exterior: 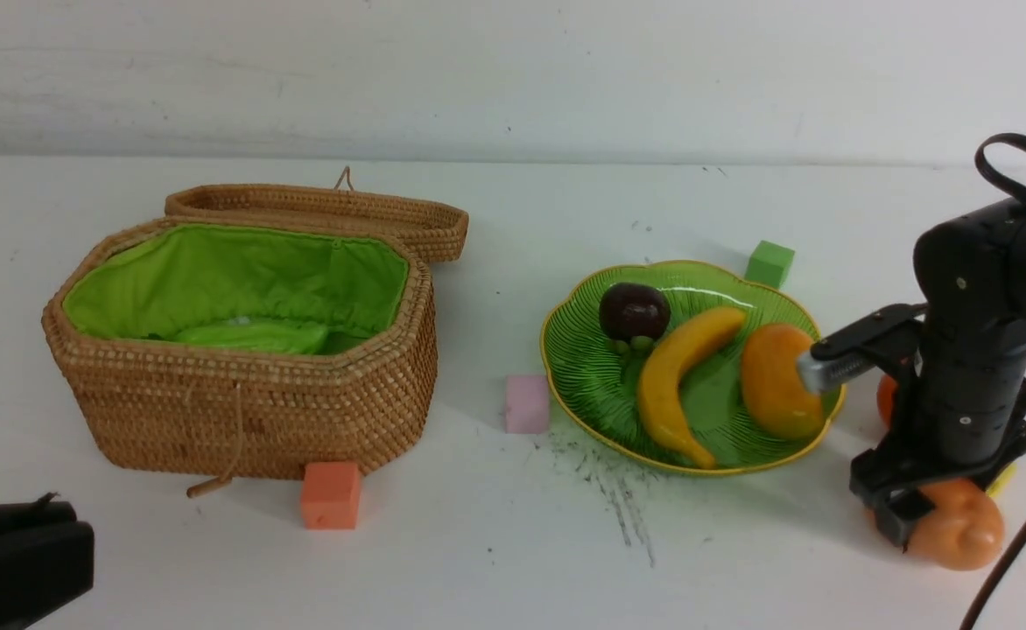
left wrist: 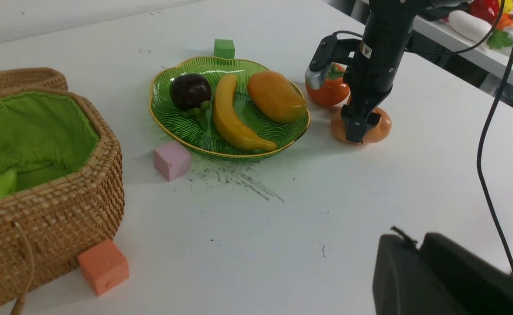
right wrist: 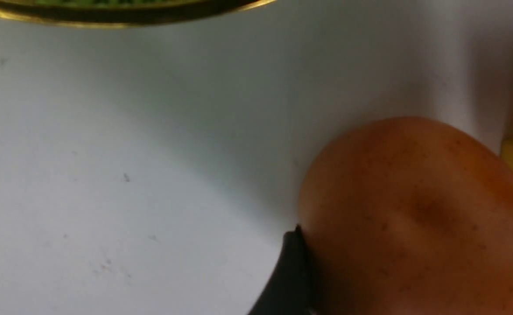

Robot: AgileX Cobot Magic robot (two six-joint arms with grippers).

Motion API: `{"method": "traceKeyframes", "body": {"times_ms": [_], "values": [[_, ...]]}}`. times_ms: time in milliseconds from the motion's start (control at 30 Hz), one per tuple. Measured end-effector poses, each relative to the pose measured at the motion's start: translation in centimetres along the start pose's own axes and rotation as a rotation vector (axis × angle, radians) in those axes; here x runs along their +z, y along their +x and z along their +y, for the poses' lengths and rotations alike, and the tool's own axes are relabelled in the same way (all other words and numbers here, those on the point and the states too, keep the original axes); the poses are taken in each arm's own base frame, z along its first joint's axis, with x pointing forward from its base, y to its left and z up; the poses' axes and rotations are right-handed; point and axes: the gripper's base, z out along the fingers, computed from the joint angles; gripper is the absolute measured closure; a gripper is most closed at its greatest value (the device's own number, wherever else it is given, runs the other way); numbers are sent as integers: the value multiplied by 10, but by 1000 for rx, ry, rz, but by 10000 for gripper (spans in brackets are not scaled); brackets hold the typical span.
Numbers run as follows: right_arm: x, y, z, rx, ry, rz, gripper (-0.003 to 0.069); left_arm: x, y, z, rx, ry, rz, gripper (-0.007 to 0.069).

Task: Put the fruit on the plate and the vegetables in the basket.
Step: Use the right arm to grab a potato and put it into the left basket

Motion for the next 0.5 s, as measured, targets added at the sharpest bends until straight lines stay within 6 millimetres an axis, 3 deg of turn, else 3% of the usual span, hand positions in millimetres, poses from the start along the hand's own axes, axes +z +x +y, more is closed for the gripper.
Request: {"method": "traceKeyframes", "body": {"times_ms": [500], "values": [[-7,5,11,58,-127,95,33,0,0,0,0,0,0,565]]}}
